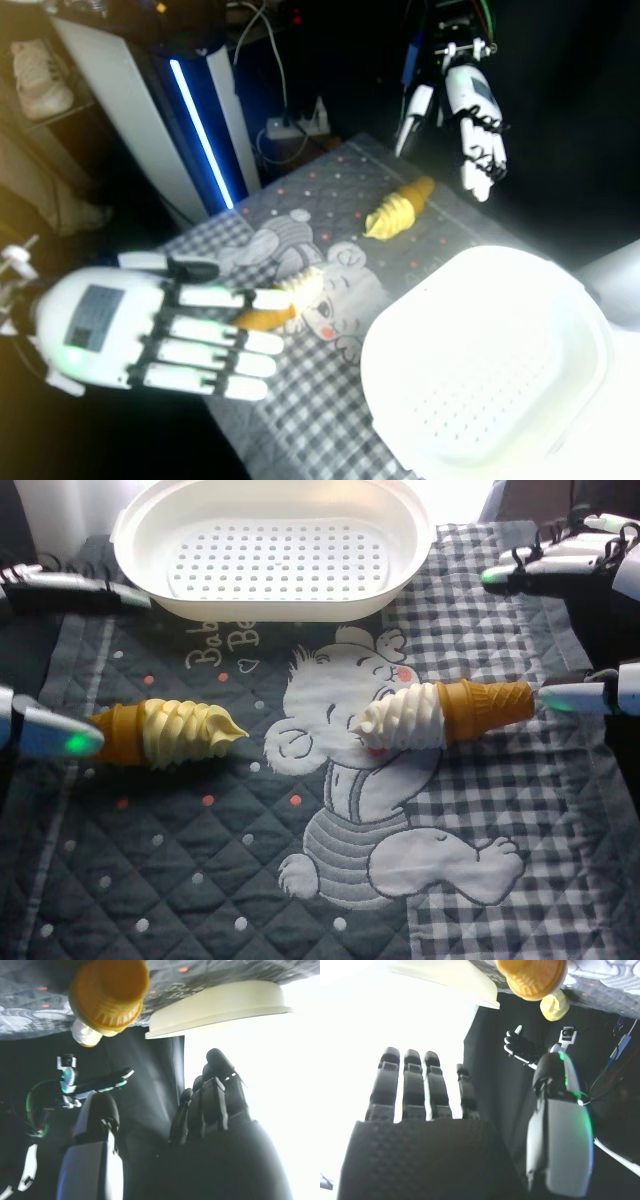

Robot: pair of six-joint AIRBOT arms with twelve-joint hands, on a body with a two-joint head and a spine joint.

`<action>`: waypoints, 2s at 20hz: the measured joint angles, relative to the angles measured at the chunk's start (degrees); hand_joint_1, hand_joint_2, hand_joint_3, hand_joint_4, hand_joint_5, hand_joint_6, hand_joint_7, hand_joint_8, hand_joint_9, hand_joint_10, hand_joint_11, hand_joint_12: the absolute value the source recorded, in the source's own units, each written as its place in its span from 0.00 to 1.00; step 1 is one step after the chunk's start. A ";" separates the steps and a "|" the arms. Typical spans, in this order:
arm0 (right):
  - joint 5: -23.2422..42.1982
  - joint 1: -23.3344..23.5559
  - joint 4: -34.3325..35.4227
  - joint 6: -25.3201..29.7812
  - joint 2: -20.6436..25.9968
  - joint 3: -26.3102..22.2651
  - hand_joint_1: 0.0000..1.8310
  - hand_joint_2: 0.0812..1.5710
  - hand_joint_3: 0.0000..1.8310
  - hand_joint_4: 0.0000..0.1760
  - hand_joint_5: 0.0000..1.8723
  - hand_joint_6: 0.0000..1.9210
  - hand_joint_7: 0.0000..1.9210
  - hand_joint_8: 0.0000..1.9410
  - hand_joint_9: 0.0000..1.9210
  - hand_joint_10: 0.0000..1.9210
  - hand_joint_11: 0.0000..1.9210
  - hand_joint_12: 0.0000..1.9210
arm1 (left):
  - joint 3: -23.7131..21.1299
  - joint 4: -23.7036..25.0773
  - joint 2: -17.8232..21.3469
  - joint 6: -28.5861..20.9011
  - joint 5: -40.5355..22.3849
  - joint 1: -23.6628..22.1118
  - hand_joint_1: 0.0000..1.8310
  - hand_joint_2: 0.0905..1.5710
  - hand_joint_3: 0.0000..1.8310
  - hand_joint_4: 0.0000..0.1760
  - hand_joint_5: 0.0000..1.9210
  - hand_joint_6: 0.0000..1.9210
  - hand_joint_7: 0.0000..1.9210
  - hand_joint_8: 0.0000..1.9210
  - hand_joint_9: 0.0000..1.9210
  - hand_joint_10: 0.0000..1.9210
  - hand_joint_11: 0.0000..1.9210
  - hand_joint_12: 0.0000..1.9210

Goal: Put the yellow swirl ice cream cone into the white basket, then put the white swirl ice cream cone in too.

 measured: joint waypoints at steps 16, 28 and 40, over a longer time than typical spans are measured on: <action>-0.59 0.00 -0.11 0.72 -0.17 0.50 0.47 0.68 0.00 0.41 0.22 0.00 0.19 0.00 0.19 0.00 0.00 0.51 | 0.37 17.62 -7.26 7.93 20.57 -11.39 0.43 0.45 0.00 0.55 0.25 0.00 0.28 0.00 0.32 0.00 0.17 0.42; -0.57 0.00 -0.09 0.94 -0.24 0.52 0.47 0.70 0.00 0.46 0.22 0.00 0.18 0.00 0.18 0.00 0.00 0.51 | 0.61 12.79 -10.01 22.12 28.04 -13.18 0.69 0.70 0.01 0.00 0.55 0.30 0.46 0.69 0.49 0.54 0.48 0.71; -0.63 0.00 -0.04 1.01 -0.24 0.52 0.49 0.70 0.00 0.40 0.24 0.00 0.21 0.00 0.25 0.00 0.09 0.55 | 3.32 1.57 -8.74 30.29 26.40 -20.61 0.70 0.68 0.00 0.00 0.62 0.23 0.48 0.66 0.52 0.52 0.46 0.66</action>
